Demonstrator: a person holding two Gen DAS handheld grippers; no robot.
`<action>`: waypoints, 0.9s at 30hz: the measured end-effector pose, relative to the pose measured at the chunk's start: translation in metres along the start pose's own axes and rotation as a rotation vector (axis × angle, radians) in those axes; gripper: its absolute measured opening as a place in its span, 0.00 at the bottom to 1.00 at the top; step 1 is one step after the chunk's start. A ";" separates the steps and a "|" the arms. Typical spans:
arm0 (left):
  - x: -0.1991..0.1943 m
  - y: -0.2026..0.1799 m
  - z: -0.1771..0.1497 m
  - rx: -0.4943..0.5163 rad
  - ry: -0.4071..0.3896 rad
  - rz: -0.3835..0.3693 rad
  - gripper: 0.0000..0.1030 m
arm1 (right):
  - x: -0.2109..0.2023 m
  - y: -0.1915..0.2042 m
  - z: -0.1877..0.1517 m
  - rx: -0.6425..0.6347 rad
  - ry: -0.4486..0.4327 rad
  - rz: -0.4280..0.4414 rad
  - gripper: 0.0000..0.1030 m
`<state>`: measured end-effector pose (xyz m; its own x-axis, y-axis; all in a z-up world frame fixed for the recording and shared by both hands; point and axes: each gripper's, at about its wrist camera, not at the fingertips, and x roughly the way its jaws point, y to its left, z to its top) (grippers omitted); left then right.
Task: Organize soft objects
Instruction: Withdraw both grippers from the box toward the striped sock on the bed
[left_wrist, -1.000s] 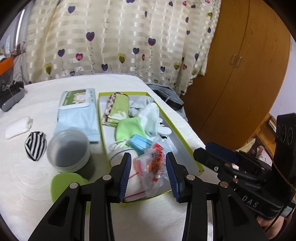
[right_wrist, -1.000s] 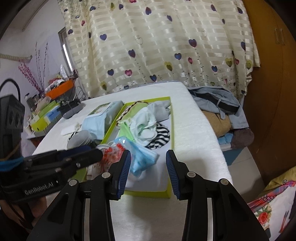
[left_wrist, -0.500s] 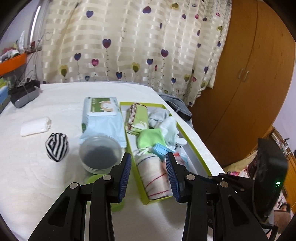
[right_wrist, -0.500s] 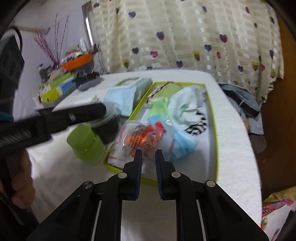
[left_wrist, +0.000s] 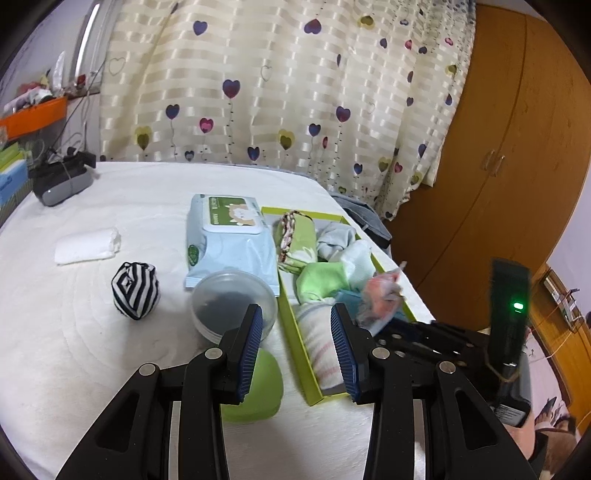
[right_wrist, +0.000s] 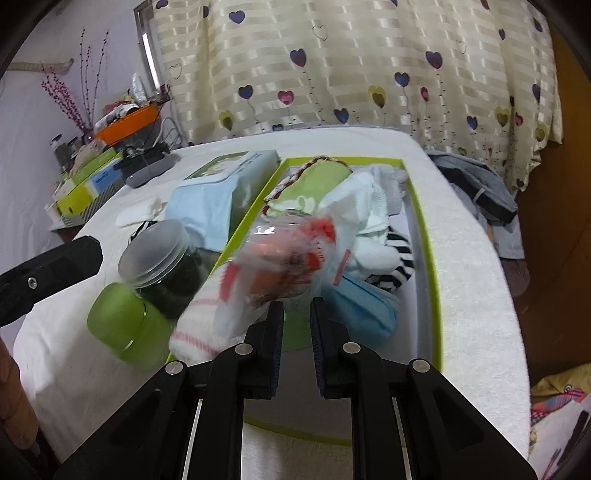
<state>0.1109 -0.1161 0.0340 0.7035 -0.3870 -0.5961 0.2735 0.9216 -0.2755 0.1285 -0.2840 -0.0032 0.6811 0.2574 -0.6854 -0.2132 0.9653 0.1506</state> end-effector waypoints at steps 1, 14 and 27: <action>0.000 0.001 0.000 0.000 -0.001 -0.001 0.36 | -0.005 0.000 -0.001 -0.003 -0.006 0.001 0.20; -0.017 0.002 -0.001 -0.002 -0.029 -0.002 0.36 | -0.030 0.027 -0.015 -0.104 -0.006 0.017 0.36; -0.023 0.019 -0.002 -0.031 -0.041 0.011 0.36 | 0.001 0.039 -0.008 -0.142 0.035 -0.006 0.36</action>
<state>0.0993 -0.0895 0.0409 0.7327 -0.3748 -0.5680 0.2460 0.9241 -0.2925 0.1149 -0.2469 -0.0040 0.6583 0.2477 -0.7108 -0.3079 0.9503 0.0460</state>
